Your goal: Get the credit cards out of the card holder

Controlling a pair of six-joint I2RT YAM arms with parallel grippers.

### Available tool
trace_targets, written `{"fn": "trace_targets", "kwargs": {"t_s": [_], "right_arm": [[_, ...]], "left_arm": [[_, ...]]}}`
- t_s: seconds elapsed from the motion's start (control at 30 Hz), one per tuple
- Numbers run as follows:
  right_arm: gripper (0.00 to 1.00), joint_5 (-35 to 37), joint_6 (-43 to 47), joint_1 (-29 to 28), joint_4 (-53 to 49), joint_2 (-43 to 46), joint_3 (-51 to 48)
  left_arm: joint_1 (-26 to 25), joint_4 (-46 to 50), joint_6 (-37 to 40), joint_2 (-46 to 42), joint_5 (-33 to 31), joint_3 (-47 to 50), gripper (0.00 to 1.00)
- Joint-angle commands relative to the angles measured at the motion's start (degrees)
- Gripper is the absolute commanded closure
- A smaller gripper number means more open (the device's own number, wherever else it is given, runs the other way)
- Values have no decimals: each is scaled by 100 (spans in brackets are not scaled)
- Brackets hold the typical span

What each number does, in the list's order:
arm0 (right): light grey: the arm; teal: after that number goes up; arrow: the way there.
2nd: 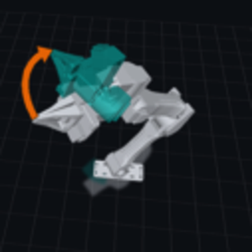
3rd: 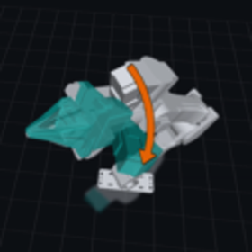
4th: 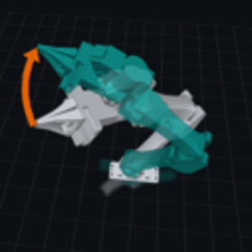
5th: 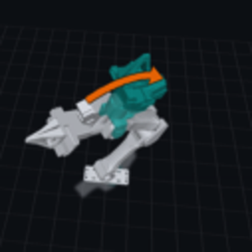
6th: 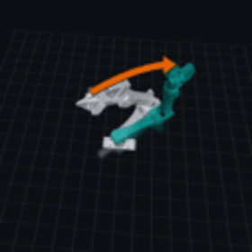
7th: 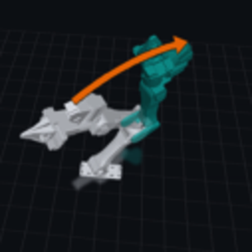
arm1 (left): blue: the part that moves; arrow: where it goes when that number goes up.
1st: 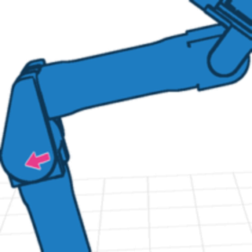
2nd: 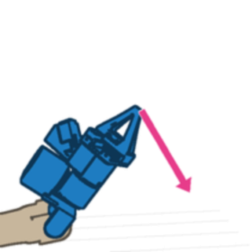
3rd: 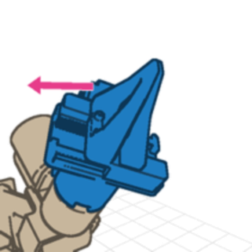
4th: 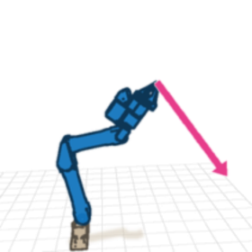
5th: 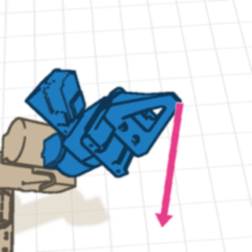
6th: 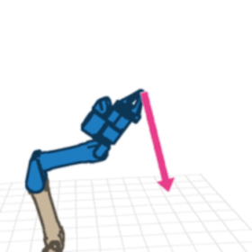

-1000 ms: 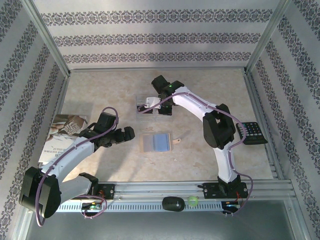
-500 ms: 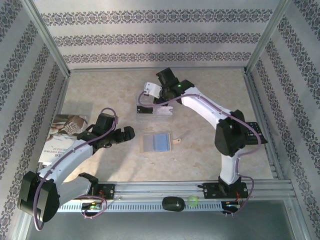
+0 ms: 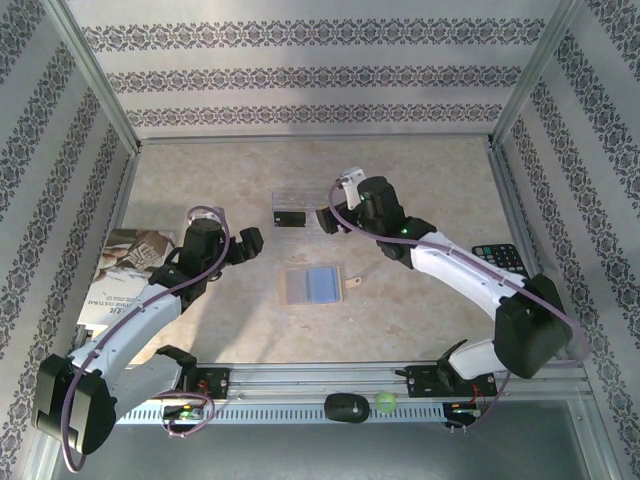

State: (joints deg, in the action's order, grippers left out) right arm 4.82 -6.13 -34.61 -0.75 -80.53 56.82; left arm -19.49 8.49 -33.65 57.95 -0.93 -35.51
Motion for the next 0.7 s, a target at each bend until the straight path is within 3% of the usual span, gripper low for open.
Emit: {"fn": "trace_targets", "kwargs": {"t_s": [0.0,0.13,0.23,0.37,0.6,0.67], "right_arm": [[2,986,-1045,61,424,549,-358],[2,1421,-1691,274,532,972,-858],[2,1954,-2058,322,611,1262,-1193],[2,2184,-1866,400,418,1503,-1283],[2,2492,-2130,791,275,1827,-1551],[2,2499,-2066,912,243,1865,-1575]], "left_arm": [[102,-802,688,173,-1381,-250,0],[275,-1626,1491,703,-2706,-224,1],[595,-2251,2156,1318,-2556,-245,0],[878,-2547,3244,2177,-2485,-338,1],[977,-4337,4001,3054,-2174,362,1],[1127,-3829,3851,3161,-1812,106,0]]}}
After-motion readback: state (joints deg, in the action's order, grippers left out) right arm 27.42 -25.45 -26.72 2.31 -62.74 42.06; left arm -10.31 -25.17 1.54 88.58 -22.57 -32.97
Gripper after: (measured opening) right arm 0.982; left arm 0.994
